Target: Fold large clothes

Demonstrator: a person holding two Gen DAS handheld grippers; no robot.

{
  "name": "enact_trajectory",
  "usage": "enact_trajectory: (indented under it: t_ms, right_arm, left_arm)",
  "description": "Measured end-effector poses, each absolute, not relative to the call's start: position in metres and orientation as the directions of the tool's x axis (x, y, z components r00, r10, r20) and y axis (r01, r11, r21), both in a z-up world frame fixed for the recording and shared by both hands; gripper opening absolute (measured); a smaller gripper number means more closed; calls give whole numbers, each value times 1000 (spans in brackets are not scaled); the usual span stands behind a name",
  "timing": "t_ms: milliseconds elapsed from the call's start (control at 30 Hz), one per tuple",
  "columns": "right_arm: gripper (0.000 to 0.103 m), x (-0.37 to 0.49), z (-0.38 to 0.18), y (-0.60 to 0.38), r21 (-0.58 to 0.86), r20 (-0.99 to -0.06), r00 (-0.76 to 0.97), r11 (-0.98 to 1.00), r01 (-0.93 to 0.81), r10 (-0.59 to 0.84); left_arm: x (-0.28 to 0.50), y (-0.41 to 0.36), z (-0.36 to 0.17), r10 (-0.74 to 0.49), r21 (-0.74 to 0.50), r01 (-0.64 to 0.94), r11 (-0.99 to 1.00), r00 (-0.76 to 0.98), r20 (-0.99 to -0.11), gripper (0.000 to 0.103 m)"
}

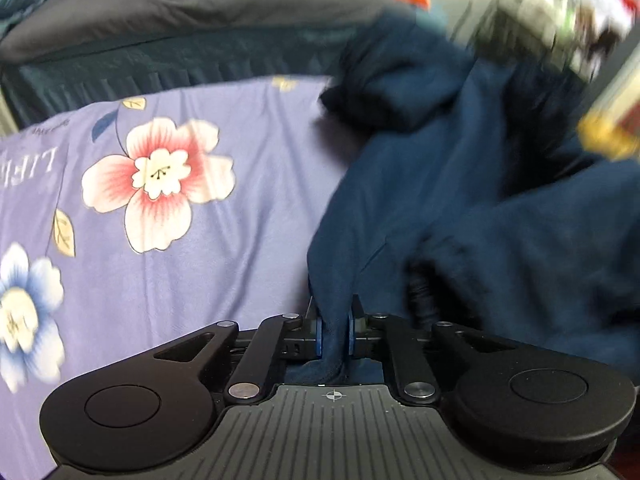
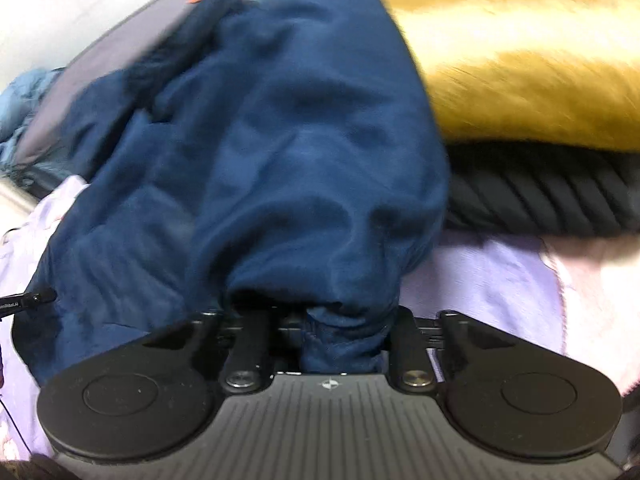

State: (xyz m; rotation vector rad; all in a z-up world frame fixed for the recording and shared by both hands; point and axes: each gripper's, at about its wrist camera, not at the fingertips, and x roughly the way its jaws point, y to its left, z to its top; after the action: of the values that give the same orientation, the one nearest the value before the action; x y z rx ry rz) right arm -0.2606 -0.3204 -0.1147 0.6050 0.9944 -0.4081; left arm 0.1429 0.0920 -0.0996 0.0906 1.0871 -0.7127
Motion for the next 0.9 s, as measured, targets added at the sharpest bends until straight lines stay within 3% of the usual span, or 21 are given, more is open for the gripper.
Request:
enact_trajectory:
  t_ms: [67, 267, 467, 600, 700, 733, 767, 900]
  right_arm:
    - [18, -241, -101, -308, 314, -849, 529, 806, 501, 2]
    - [16, -163, -23, -252, 414, -699, 690, 893, 175, 188]
    - [14, -126, 61, -203, 436, -509, 756, 880, -187, 413]
    - [14, -126, 89, -194, 417, -422, 765, 853, -313, 487]
    - [16, -115, 77, -204, 383, -456, 761, 873, -302, 463]
    - [18, -108, 64, -212, 386, -494, 755, 887, -253, 431]
    - [18, -101, 50, -221, 383, -540, 747, 903, -194, 389]
    - [41, -90, -35, -265, 280, -778, 621, 938, 205, 97]
  left_arm:
    - [135, 102, -75, -534, -325, 540, 776, 290, -794, 47]
    - [101, 133, 6, -540, -278, 511, 813, 487, -686, 50]
    - [49, 212, 92, -408, -195, 368, 909, 686, -602, 50]
    - [1, 238, 125, -290, -84, 297, 951, 767, -572, 50]
    - [-17, 241, 95, -216, -44, 249, 967, 720, -660, 54]
    - [-21, 242, 76, -205, -46, 242, 969, 690, -694, 60]
    - [-21, 240, 54, -200, -63, 229, 971, 647, -735, 80]
    - [-26, 251, -38, -208, -184, 98, 978, 507, -836, 86]
